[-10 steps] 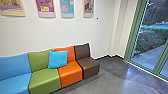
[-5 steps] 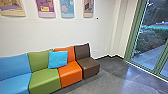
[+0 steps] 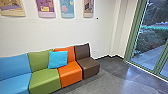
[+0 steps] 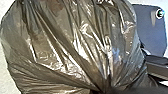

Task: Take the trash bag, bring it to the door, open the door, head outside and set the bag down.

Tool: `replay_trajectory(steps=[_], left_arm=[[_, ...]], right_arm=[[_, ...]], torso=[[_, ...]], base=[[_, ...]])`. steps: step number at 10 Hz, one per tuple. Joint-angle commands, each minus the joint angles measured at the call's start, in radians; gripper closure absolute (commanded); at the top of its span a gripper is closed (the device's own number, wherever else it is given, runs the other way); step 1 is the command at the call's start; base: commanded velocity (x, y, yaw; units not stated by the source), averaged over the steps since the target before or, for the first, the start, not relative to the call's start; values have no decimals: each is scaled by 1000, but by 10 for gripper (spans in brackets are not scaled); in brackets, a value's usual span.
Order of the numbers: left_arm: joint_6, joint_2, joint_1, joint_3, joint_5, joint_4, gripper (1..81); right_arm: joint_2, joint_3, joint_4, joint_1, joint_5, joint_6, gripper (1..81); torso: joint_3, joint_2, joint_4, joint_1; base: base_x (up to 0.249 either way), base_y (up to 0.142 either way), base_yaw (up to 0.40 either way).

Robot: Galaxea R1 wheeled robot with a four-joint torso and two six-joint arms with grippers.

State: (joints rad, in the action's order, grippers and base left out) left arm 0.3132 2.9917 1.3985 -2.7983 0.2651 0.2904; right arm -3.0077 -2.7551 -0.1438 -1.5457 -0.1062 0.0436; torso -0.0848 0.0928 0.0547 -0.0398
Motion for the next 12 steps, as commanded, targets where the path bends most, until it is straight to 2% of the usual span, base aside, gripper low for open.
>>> replay_trajectory(steps=[1, 8, 12], left_arm=[[6, -11, -55, -3, 85, 3, 811], [6, -9, -57, -1, 86, 3, 811], [6, -5, -55, -1, 86, -11, 811]], right_arm=[[4, 2, 6, 40, -70, 2, 10], [4, 2, 4, 40, -69, 4, 10], [2, 3, 4, 37, -55, 4, 10]], torso=[[0, 0, 0, 0], [0, 0, 0, 0], [0, 0, 0, 0]], base=[[0, 0, 0], [0, 0, -169], [0, 0, -187]])
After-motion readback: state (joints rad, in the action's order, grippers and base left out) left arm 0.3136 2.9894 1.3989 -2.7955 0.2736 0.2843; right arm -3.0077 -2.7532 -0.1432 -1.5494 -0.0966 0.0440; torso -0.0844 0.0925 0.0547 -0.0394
